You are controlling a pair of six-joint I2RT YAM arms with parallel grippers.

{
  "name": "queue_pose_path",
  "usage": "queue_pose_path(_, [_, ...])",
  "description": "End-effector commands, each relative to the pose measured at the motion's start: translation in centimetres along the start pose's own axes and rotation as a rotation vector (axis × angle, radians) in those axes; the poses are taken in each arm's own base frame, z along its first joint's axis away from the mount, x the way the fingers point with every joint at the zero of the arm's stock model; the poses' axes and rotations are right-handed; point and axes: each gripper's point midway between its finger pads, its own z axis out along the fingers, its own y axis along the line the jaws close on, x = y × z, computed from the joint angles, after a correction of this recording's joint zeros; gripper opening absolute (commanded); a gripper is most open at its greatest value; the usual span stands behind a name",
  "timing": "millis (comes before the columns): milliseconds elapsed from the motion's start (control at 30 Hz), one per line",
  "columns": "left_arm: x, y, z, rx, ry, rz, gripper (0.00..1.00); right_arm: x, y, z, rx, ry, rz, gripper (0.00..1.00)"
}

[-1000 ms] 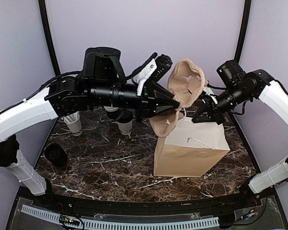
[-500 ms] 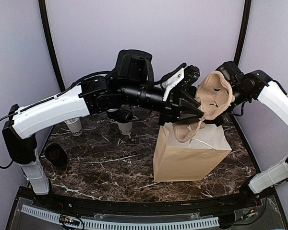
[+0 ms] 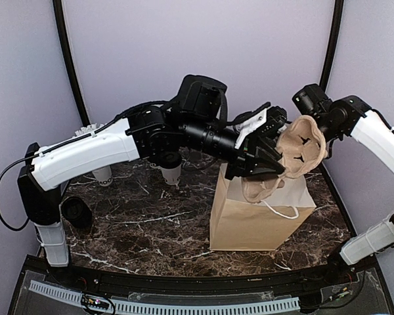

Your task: Pack the takeout coffee

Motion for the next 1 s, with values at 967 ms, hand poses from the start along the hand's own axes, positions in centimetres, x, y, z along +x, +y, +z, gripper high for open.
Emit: queue_pose_path(967, [10.5,-2.2,2.3,-0.093,0.553,0.032,0.19,0.0,0.5,-2.0,0.065,0.050,-0.025,0.25])
